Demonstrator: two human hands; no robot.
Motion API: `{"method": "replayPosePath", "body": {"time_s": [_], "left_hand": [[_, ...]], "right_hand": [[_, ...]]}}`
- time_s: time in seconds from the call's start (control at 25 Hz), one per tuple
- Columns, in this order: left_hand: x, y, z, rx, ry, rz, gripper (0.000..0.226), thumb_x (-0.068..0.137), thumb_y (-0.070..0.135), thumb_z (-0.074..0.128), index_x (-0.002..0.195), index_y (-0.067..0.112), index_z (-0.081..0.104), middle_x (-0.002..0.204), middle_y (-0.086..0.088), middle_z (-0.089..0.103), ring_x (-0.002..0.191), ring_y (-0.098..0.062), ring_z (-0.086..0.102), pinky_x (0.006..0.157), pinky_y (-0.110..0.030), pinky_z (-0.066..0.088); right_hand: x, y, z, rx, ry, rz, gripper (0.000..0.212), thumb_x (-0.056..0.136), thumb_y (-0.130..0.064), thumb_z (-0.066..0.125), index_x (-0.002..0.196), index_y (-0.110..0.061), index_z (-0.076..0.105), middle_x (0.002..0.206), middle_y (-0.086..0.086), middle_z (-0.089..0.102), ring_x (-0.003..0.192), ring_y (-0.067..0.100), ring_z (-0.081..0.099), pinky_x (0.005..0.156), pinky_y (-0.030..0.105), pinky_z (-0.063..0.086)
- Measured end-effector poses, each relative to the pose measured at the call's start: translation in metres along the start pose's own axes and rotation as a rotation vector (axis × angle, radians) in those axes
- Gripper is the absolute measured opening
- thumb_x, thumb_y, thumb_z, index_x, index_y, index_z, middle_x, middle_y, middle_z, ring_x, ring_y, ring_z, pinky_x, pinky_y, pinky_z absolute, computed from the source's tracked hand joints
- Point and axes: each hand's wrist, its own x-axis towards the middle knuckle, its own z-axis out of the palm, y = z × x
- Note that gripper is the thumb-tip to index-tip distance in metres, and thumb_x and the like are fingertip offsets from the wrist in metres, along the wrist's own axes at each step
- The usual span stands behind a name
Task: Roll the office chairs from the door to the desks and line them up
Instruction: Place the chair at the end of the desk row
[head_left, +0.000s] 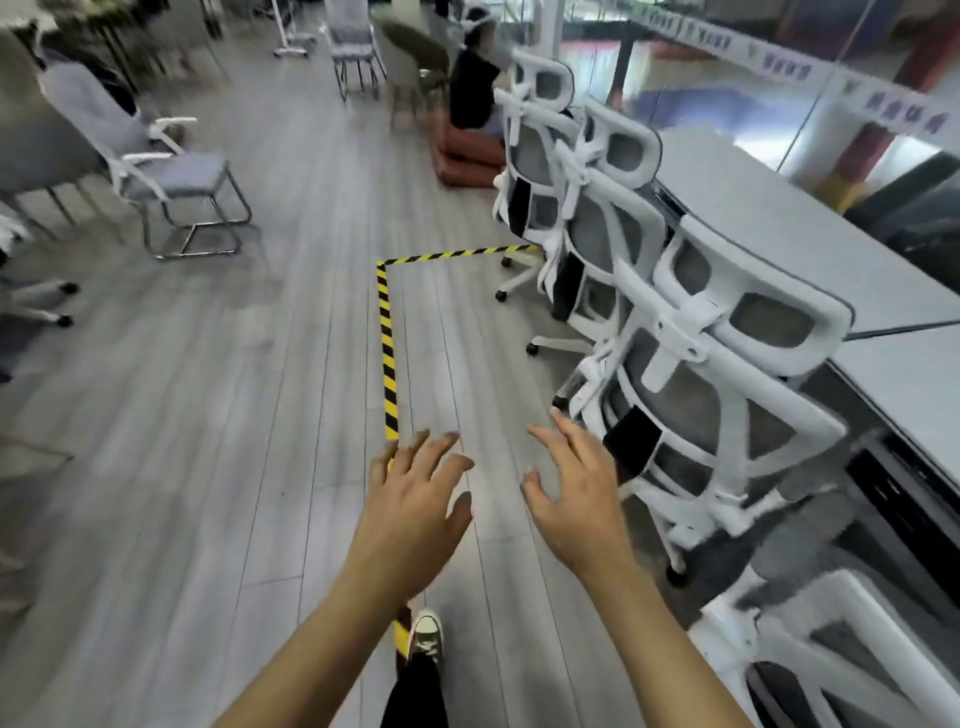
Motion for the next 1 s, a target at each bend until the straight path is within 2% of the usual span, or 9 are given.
{"method": "replayPosePath", "body": {"time_s": [0.2, 0.4, 0.52, 0.68, 0.8, 1.0], "left_hand": [[0.142, -0.093, 0.001, -0.029, 0.021, 0.01, 0.03, 0.091, 0.035, 0.059, 0.12, 0.032, 0.059, 0.147, 0.004, 0.048, 0.143, -0.024, 0.035, 0.117, -0.046, 0.023], [0.283, -0.151, 0.008, -0.054, 0.006, 0.088, 0.029, 0.093, 0.039, 0.053, 0.121, 0.032, 0.055, 0.15, 0.004, 0.045, 0.146, -0.025, 0.03, 0.118, -0.049, 0.024], [0.359, -0.178, 0.024, -0.066, 0.011, 0.135, 0.029, 0.093, 0.039, 0.053, 0.121, 0.033, 0.055, 0.15, 0.004, 0.045, 0.147, -0.025, 0.029, 0.118, -0.049, 0.024], [0.478, -0.219, 0.057, -0.045, 0.003, 0.158, 0.029, 0.092, 0.038, 0.054, 0.121, 0.032, 0.054, 0.15, 0.004, 0.046, 0.146, -0.026, 0.031, 0.117, -0.05, 0.026], [0.571, -0.244, 0.073, -0.03, -0.027, 0.168, 0.029, 0.091, 0.037, 0.056, 0.12, 0.032, 0.055, 0.149, 0.003, 0.047, 0.145, -0.026, 0.033, 0.117, -0.051, 0.027], [0.705, -0.293, 0.086, -0.041, -0.032, 0.131, 0.029, 0.094, 0.038, 0.053, 0.123, 0.034, 0.054, 0.152, 0.007, 0.043, 0.147, -0.023, 0.028, 0.119, -0.047, 0.022]], "right_hand": [[0.146, -0.011, 0.054, -0.073, 0.017, 0.014, 0.044, 0.093, -0.029, 0.061, 0.136, -0.027, 0.053, 0.152, -0.003, 0.043, 0.138, 0.019, 0.04, 0.117, 0.05, 0.032], [0.273, -0.004, 0.091, -0.089, 0.078, 0.071, 0.044, 0.092, -0.028, 0.063, 0.136, -0.025, 0.055, 0.151, -0.002, 0.044, 0.137, 0.018, 0.039, 0.119, 0.048, 0.03], [0.348, 0.015, 0.114, -0.083, 0.115, 0.076, 0.046, 0.09, -0.028, 0.063, 0.135, -0.025, 0.056, 0.148, -0.001, 0.047, 0.137, 0.017, 0.042, 0.116, 0.049, 0.033], [0.463, 0.055, 0.154, -0.07, 0.14, 0.108, 0.047, 0.088, -0.035, 0.054, 0.133, -0.025, 0.058, 0.148, -0.004, 0.047, 0.132, 0.02, 0.045, 0.115, 0.043, 0.033], [0.551, 0.082, 0.181, -0.04, 0.114, 0.173, 0.048, 0.09, -0.036, 0.054, 0.138, -0.029, 0.053, 0.151, -0.007, 0.042, 0.139, 0.02, 0.04, 0.116, 0.049, 0.031], [0.697, 0.098, 0.21, -0.055, 0.09, 0.167, 0.049, 0.093, -0.033, 0.057, 0.141, -0.032, 0.049, 0.152, -0.01, 0.04, 0.14, 0.014, 0.034, 0.118, 0.038, 0.025]]}}
